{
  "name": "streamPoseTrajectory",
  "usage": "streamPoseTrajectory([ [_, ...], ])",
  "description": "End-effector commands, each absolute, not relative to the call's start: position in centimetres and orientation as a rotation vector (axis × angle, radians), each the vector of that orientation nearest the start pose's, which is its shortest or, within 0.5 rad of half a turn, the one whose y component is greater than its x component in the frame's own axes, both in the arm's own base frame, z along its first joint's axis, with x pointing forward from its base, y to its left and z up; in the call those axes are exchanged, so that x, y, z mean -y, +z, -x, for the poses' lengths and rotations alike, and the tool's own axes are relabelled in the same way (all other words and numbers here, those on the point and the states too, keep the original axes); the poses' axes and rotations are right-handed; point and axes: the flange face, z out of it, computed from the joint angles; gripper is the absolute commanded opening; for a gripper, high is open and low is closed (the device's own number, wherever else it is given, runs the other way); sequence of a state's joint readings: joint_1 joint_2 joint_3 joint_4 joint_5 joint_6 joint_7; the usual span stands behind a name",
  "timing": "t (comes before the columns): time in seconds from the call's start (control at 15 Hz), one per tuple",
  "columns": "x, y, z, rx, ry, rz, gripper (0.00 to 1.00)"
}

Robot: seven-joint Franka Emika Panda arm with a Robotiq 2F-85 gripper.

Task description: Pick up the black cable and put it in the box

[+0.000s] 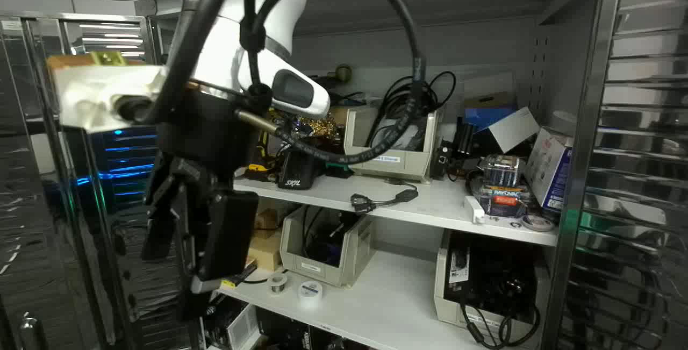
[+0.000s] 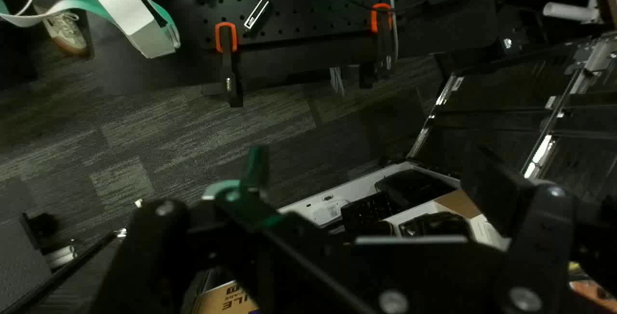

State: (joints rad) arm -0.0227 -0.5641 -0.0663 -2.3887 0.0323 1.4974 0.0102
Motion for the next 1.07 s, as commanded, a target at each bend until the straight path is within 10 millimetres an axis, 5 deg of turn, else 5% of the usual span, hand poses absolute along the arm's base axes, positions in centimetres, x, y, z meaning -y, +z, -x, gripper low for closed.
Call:
streamPoseTrajectory([
  [0.0, 2.9, 49.9, -34.2, -0.130, 0.493, 3.021, 1.00],
  [0.8, 2.9, 50.3, -34.2, -0.130, 0.478, 3.023, 1.00],
  [1.0, 4.3, 49.0, -34.3, -0.184, 0.396, 3.025, 1.00],
])
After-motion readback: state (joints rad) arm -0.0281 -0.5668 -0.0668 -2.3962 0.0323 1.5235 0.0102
